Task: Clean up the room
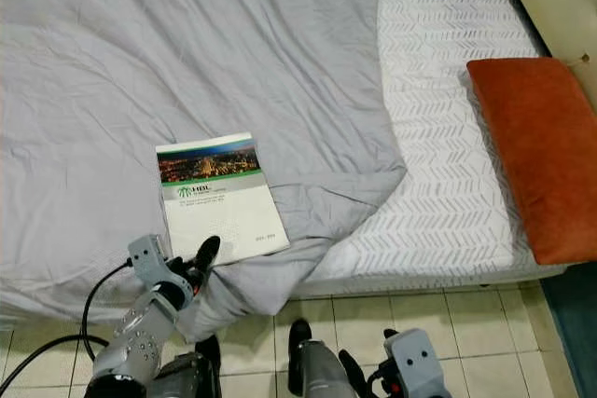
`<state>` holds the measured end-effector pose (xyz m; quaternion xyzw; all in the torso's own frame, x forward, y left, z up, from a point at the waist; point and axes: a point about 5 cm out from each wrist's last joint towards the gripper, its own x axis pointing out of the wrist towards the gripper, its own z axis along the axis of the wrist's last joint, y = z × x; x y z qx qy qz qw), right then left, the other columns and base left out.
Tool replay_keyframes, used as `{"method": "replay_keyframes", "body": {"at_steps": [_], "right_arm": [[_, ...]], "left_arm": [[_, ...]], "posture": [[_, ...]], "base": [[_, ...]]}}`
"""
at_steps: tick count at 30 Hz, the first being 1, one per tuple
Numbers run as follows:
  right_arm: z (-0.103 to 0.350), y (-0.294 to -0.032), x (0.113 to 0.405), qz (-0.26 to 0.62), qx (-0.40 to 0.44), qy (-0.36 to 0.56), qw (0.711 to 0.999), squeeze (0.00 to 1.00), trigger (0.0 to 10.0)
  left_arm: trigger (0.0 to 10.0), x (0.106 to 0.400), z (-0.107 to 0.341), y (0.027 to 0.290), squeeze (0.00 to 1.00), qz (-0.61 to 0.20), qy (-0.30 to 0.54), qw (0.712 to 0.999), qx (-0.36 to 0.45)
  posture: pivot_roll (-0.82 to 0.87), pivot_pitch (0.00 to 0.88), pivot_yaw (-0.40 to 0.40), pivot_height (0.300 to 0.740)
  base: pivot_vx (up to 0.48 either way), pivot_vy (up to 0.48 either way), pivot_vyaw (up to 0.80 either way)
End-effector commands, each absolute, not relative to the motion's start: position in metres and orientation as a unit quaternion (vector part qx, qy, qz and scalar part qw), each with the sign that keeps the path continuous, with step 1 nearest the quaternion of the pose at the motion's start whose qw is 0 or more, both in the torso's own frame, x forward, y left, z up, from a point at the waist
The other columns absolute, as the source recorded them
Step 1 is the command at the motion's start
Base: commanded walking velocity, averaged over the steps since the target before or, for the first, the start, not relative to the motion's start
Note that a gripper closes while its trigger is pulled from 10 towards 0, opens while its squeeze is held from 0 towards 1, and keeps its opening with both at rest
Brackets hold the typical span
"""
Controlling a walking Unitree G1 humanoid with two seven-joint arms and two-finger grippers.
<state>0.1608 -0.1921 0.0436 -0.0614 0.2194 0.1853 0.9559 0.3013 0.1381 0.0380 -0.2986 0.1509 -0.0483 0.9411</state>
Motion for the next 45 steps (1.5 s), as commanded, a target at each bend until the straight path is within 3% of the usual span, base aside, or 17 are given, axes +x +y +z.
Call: {"method": "replay_keyframes", "body": {"at_steps": [1, 3, 5, 6, 7, 17, 32, 34, 36, 45], "right_arm": [[0.04, -0.195, 0.151, 0.183, -0.065, 0.24, 0.951, 0.0, 10.0], [0.039, -0.195, 0.151, 0.182, -0.065, 0.241, 0.951, 0.0, 10.0], [0.039, -0.195, 0.151, 0.182, -0.065, 0.242, 0.951, 0.0, 10.0], [0.039, -0.195, 0.151, 0.182, -0.065, 0.242, 0.951, 0.0, 10.0], [0.039, -0.195, 0.152, 0.181, -0.065, 0.241, 0.951, 0.0, 10.0], [0.036, -0.195, 0.151, 0.18, -0.064, 0.247, 0.95, 0.0, 10.0], [0.032, -0.193, 0.156, 0.184, -0.062, 0.25, 0.949, 0.0, 10.0], [0.032, -0.193, 0.157, 0.183, -0.062, 0.248, 0.949, 0.0, 10.0], [0.031, -0.192, 0.163, 0.174, -0.061, 0.241, 0.953, 0.0, 10.0], [0.029, -0.188, 0.169, 0.169, -0.054, 0.234, 0.956, 0.0, 10.0]], "left_arm": [[10.0, 0.292, 0.023, 0.134, 0.0, -0.045, 0.182, 0.934, -0.305], [10.0, 0.293, 0.02, 0.134, 0.0, -0.042, 0.186, 0.932, -0.308], [4.1, 0.295, 0.02, 0.134, 0.0, -0.041, 0.185, 0.932, -0.309], [4.1, 0.295, 0.02, 0.134, 0.0, -0.041, 0.185, 0.932, -0.309], [0.0, 0.298, 0.024, 0.134, 0.0, -0.044, 0.176, 0.935, -0.305], [0.0, 0.299, 0.033, 0.142, 0.0, -0.034, 0.149, 0.961, -0.23], [0.0, 0.298, 0.043, 0.137, 0.0, -0.051, 0.133, 0.971, -0.191], [0.0, 0.301, 0.047, 0.138, 0.0, -0.055, 0.123, 0.975, -0.176], [0.0, 0.309, 0.077, 0.139, 0.0, -0.076, 0.046, 0.992, -0.084], [0.0, 0.304, 0.092, 0.142, 0.0, -0.091, 0.012, 0.995, -0.028]], "posture": [[-0.18, 0.451, -0.102, 0.74], [-0.18, 0.451, -0.1, 0.74], [-0.19, 0.449, -0.099, 0.74], [-0.19, 0.449, -0.099, 0.74], [-0.19, 0.448, -0.099, 0.74], [-0.18, 0.444, -0.089, 0.74], [-0.16, 0.429, -0.079, 0.74], [-0.16, 0.42, -0.074, 0.74], [-0.14, 0.396, -0.061, 0.74], [-0.13, 0.37, -0.047, 0.74]], "base": [[0.0, 0.0, 0.0], [0.0, 0.0, 0.0], [0.0, 0.0, 0.0], [0.0, 0.0, 0.0], [0.0, 0.0, 0.0], [0.0, 0.0, 0.0], [0.0, 0.0, 0.0], [0.0, 0.0, 0.0], [0.0, 0.0, 0.0], [0.0, 0.0, 0.0]]}}
